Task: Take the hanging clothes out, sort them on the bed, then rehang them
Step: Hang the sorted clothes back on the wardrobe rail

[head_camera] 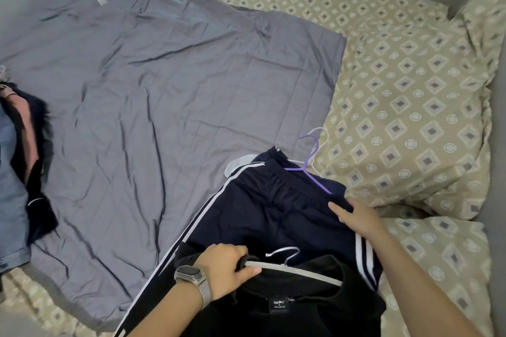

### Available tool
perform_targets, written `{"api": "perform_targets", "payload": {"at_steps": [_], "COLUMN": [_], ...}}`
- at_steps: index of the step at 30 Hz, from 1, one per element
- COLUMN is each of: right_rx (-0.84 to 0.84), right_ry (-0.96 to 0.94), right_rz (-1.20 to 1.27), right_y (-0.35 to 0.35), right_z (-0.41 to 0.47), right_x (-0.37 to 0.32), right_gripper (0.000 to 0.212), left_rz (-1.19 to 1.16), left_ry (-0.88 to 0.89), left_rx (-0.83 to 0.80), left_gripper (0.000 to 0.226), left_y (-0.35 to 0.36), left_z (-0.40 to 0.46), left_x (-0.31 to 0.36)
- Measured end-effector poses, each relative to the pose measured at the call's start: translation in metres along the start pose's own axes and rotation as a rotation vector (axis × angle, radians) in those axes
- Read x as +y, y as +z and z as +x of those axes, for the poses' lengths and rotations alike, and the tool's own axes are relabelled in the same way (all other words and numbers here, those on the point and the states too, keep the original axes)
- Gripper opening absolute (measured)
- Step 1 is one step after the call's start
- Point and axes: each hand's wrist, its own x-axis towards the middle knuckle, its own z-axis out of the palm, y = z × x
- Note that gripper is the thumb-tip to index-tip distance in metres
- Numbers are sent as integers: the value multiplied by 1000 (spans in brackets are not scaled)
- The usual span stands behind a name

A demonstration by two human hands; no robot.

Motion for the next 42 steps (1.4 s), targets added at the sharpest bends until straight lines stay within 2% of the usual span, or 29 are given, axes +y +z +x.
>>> {"api": "perform_targets", "payload": {"at_steps": [6,9,12,15,17,19,21,23,26,30,32,35,39,42], "right_rx": [258,226,100,55,119,224,262,207,136,13,-46,-123,-180,-237], "right_ry": [-112,-51,-4,30,50,-9,-101,-143,-191,-280,-333,-428,-481,-469], "right_rz": [-213,-446,-650,-697,-714,-656,-432,-252,-247,-163,-131,-84,-20,16], "right_y": [41,54,60,57,54,51,46,38,31,29,32,44,65,86], "right_z": [-80,-91,-84,-87,-89,-89,-91,-105,-144,-208,-240,-296,-371,-424], "right_x": [2,-2,-6,-22,-37,-45,-46,-47,-49,-43,-39,-51,-76,-102], "right_gripper": [47,61,70,38,30,26,25,29,36,24,31,31,24,29], "left_rz": [28,14,5,-13,-46,-79,-88,-84,-105,-145,-194,-266,-228,-192], "left_ry": [-5,-29,-44,-55,-55,-56,-54,-46,-23,7,45,125,176,190], "left_rx": [-3,-11,31,82,109,141,178,226,312,402,463,615,836,876], "left_gripper": [46,47,49,48,47,47,46,45,45,49,47,43,36,43], "left_y": [8,9,8,5,3,1,-2,-6,-10,-10,-6,5,3,-2], "left_z": [-29,-49,-66,-78,-83,-86,-89,-93,-102,-129,-149,-190,-268,-337], "left_x": [0,-2,-5,-7,-7,-8,-8,-9,-14,-28,-40,-58,-68,-85]}}
